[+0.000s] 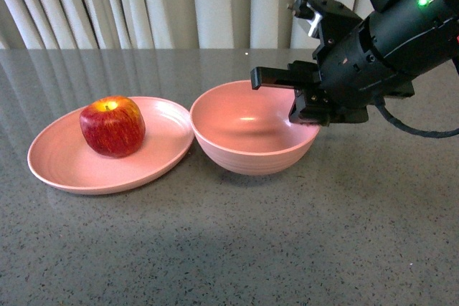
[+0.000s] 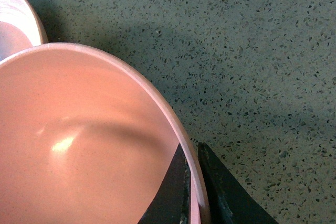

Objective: Move apple from plate to bowl

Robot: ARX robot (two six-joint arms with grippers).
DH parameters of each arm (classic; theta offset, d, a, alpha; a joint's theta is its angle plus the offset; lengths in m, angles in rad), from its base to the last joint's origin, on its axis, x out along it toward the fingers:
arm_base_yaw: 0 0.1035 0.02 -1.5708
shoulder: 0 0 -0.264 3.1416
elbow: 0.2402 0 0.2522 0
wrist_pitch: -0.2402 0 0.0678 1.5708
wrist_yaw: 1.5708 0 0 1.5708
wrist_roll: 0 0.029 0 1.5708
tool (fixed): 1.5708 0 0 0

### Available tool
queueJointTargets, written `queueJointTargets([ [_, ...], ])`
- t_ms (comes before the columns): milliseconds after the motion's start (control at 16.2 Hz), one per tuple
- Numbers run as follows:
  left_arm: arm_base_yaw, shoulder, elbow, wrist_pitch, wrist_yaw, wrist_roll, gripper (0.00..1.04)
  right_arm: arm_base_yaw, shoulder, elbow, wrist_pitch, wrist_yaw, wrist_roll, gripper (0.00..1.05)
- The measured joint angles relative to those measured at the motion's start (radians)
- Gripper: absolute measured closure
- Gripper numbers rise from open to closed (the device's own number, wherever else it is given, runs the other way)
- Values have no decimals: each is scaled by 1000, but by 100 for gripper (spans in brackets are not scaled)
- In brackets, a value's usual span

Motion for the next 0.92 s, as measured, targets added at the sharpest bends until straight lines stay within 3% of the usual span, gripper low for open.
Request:
queueJointTargets([
  [801, 0, 0, 0, 0, 0, 0, 7, 12, 68, 41, -31, 20, 26, 101],
  [863, 0, 0, 0, 0, 0, 0, 7, 12, 68, 41, -33, 18, 26, 97],
  [925, 0, 0, 0, 0, 0, 0, 7, 11, 68, 41, -32, 18, 27, 86],
])
